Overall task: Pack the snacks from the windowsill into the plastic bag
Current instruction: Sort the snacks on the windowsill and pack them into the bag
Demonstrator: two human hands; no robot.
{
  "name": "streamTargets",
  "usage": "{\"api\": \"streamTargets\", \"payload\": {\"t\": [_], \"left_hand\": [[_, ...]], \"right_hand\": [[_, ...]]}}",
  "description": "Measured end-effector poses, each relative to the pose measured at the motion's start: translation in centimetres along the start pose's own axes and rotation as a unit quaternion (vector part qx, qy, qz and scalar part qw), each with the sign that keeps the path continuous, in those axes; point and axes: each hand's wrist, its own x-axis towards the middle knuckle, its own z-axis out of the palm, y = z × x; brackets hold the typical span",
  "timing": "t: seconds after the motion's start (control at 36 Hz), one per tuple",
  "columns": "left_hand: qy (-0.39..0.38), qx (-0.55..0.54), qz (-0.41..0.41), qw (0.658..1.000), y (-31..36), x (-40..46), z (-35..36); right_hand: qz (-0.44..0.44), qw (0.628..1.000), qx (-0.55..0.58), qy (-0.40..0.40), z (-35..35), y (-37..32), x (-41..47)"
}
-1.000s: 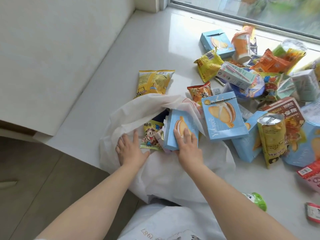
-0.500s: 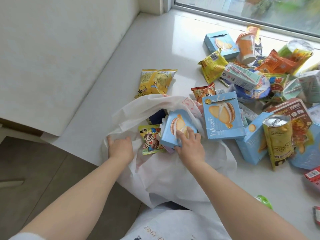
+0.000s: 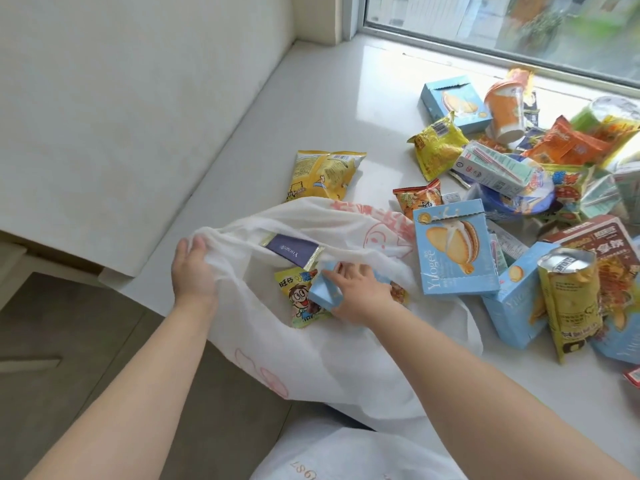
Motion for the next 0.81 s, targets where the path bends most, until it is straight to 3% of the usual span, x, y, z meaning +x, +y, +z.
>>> {"api": "streamTargets", "payload": {"t": [0.08, 0.19, 0.25, 0.44, 0.61, 0.72, 0.81], "left_hand": [[-0.061, 0.226, 0.055, 0.971, -0.2, -0.1, 0.3], [-0.118, 0.340, 0.081, 0.929, -1.7, -0.9, 0.9], [-0.130, 0.369, 0.077, 0.917, -2.8, -1.3, 0.8], [-0.152, 0.397, 0.073, 0.902, -4.3, -2.2, 0.2], [-0.167, 0.430, 0.066, 0.885, -4.4, -2.1, 0.4], [-0.172, 0.513, 0.089, 0.836, -4.4, -1.6, 0.8], [-0.153, 0.615, 0.114, 0.765, -4.5, -0.7, 1.2]], "right_hand": [[-0.006, 0.998, -0.008, 0.060, -0.8, -0.3, -0.6], [-0.050, 0.966, 0.028, 0.251, -1.8, -1.5, -1.6], [-0.069, 0.945, 0.073, 0.311, -2.1, -1.9, -1.4], [-0.120, 0.972, 0.005, 0.204, -1.1, -3.1, 1.8], [-0.056, 0.972, -0.043, 0.223, -1.6, -4.2, 4.6], [-0.032, 0.972, -0.029, 0.232, -2.7, -3.8, 5.0], [-0.056, 0.943, -0.014, 0.328, -2.6, -3.2, 3.4]]}}
